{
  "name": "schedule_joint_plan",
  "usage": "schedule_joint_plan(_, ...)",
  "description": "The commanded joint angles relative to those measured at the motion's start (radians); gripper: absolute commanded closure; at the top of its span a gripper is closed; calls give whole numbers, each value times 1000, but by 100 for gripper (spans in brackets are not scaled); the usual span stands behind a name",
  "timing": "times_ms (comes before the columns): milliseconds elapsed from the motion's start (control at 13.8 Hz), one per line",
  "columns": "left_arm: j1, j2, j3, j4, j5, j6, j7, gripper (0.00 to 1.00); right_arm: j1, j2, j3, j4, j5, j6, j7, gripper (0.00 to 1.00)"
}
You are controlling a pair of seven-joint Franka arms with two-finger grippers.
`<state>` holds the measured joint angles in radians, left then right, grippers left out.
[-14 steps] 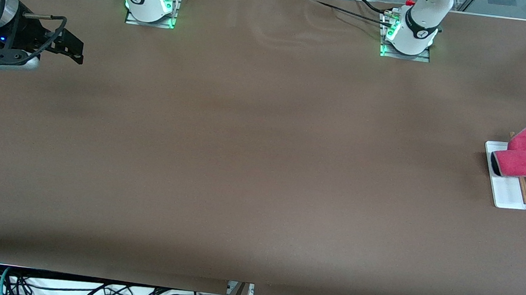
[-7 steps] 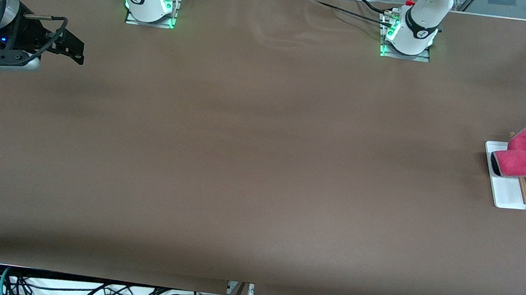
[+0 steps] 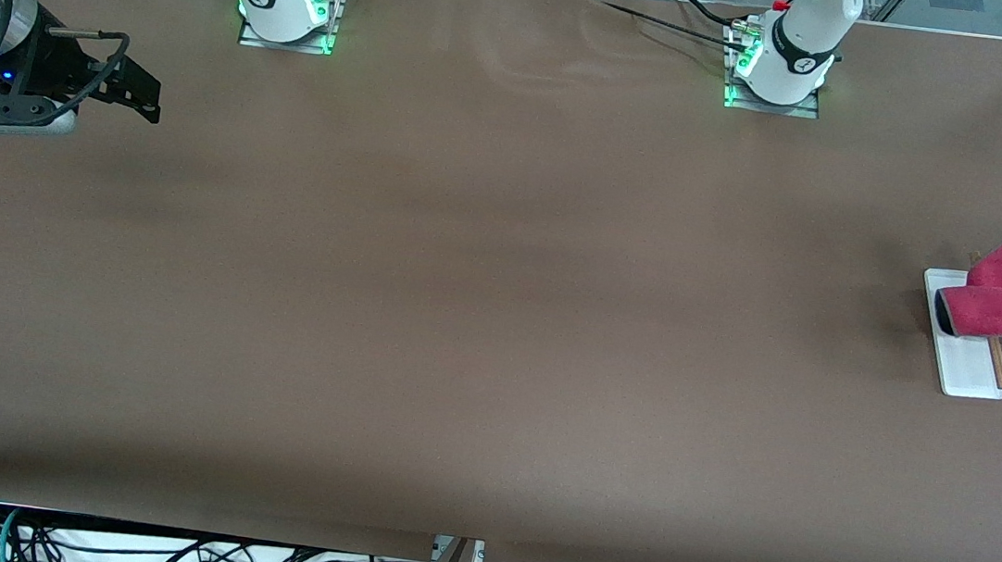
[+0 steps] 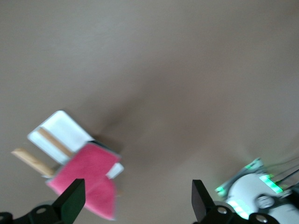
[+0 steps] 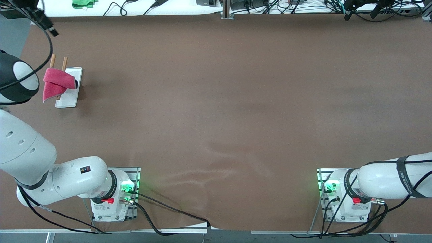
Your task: Pass towel and hang on rack
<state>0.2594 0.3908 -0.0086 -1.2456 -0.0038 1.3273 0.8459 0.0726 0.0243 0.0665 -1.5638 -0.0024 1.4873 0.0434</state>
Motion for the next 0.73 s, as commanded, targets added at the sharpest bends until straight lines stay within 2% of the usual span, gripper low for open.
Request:
schedule_joint_plan(0, -110, -73, 15, -29, 16, -45, -204, 0, -14, -11, 10, -10, 16, 5, -2, 0)
schedule_joint_plan(291, -285, -222, 6, -161, 28, -22, -674, 0, -14, -11, 12, -10, 16, 5, -2, 0)
schedule_joint_plan(364, -293, -259, -17, -211, 27, 33, -767, 0, -14, -11, 10, -10, 16, 5, -2, 0)
schedule_joint_plan(436, -275, -309, -77, -289, 28, 126, -815, 0, -14, -11, 10, -9, 16, 5, -2, 0)
schedule_joint_plan(509, -243, -382, -102, -404, 28, 236, -824, 0, -14, -11, 10, -10, 16, 5, -2, 0)
schedule_joint_plan(582, -241, -439, -103, -490, 28, 309, -824, 0, -14, -11, 10, -9, 16, 5, -2, 0)
schedule_joint_plan(655, -232, -463, -103, -526, 24, 332, -827, 0, -14, -11, 10, -10, 16, 5, -2, 0)
